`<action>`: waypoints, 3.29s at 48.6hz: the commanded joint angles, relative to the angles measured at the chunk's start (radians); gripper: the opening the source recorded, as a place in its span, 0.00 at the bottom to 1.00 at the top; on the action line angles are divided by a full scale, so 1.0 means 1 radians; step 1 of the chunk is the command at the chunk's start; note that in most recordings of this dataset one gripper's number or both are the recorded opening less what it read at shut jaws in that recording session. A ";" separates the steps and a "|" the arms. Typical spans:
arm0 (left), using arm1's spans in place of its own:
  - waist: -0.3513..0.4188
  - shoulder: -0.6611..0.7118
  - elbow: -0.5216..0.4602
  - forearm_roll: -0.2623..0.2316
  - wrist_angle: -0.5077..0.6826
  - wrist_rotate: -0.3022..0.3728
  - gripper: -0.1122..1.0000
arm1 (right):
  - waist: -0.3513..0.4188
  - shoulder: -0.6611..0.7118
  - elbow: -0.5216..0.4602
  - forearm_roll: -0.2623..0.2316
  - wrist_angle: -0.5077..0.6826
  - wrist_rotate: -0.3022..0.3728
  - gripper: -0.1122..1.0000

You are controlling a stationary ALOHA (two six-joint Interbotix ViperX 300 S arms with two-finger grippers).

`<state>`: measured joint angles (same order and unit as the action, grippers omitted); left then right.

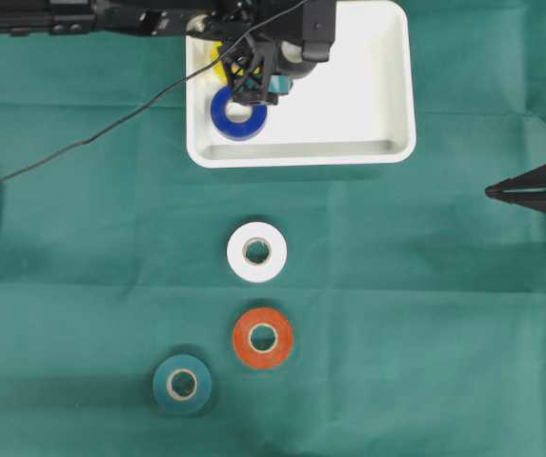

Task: Put the tape into the white case with the left arm.
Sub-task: 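Carry the black roll into the tray and set it down, then open the left gripper and retract it to the side, then move the left gripper toward the teal tape roll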

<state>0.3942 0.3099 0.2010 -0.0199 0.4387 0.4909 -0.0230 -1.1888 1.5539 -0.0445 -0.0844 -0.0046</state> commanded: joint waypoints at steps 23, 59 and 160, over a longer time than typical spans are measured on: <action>-0.060 -0.344 0.284 -0.006 -0.003 -0.037 0.97 | -0.002 0.008 -0.012 -0.003 -0.011 0.000 0.02; -0.210 -0.693 0.653 -0.006 -0.025 -0.239 0.96 | -0.002 0.005 -0.012 -0.003 -0.009 0.000 0.02; -0.474 -1.083 0.982 -0.009 -0.152 -0.276 0.96 | -0.002 0.005 -0.012 -0.003 -0.011 0.000 0.02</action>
<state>-0.0752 -0.7777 1.1950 -0.0261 0.2961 0.2163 -0.0230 -1.1904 1.5539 -0.0460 -0.0844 -0.0046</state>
